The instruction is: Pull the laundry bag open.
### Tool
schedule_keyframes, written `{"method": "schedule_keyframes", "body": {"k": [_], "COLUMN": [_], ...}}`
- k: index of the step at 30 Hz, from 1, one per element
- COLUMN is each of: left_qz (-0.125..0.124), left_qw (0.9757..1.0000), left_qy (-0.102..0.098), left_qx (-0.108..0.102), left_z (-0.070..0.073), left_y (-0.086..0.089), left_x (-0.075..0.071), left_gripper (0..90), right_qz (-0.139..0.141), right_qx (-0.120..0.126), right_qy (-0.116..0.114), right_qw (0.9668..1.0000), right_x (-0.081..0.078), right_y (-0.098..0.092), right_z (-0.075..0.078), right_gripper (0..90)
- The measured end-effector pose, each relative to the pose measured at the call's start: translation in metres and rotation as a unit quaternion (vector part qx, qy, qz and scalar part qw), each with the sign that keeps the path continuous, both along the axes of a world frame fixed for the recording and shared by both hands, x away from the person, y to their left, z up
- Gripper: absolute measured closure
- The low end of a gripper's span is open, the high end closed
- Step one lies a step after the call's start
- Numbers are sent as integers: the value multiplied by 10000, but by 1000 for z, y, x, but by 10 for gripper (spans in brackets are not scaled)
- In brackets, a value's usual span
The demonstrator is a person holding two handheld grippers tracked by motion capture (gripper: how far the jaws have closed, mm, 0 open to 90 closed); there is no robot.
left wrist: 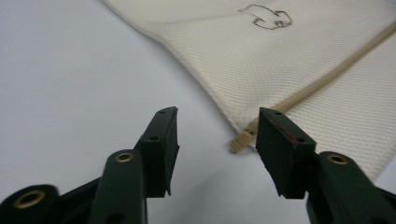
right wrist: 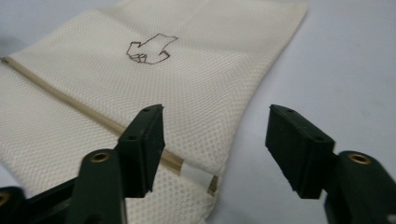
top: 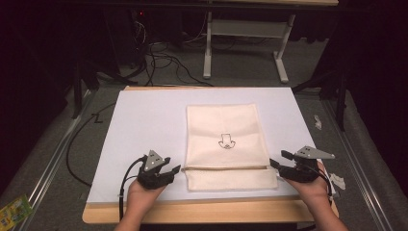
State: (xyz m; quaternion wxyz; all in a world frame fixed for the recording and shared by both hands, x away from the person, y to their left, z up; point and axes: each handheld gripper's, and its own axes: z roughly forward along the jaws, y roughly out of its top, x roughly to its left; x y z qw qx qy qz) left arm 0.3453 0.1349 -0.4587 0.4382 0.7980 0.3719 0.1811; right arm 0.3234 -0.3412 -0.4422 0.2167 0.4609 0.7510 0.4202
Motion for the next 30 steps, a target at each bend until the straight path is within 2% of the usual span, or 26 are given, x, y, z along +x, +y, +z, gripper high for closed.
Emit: {"method": "schedule_keyframes", "body": {"k": [1,2,5,7,8,10,11,12,13,14,17,23,30], "left_qz": [0,78,347,402,522,734,995,995,1117,1238,1316,1199,1221], "left_qw": [10000,9999,9989,9985,9977,9960,9933,9933,9921,9907,9900,9917,9916], "left_qy": [0,-111,-328,-364,-417,-494,-583,-583,-579,-555,-490,-471,-437], "left_qx": [0,-2,-15,-21,-56,-95,-46,-46,-7,-54,-114,32,-21], "left_z": [0,2,8,9,11,16,19,19,21,21,19,16,16], "left_y": [0,5,19,23,29,39,50,50,56,64,70,63,65], "left_x": [0,0,1,1,2,4,5,5,5,6,6,7,7], "left_gripper": [462,462,371,320,320,243,178,142,142,111,102,114,124], "right_qz": [0,-49,-211,-292,-292,-443,-546,-546,-602,-704,-768,-796,-843], "right_qx": [0,27,3,-35,-35,-8,24,24,51,73,48,9,17], "right_qy": [0,-45,-142,-196,-196,-277,-334,-334,-341,-371,-354,-411,-461], "right_qw": [10000,10000,9997,9994,9994,9986,9979,9979,9976,9968,9964,9960,9954], "right_x": [0,0,-1,-1,-1,-2,-2,-2,-2,-2,-1,-1,-2], "right_y": [0,-2,-12,-18,-18,-27,-35,-35,-37,-43,-47,-47,-47], "right_z": [0,1,4,5,5,7,9,9,9,9,7,7,7], "right_gripper": [358,338,272,245,245,226,220,220,219,220,222,231,231]}}
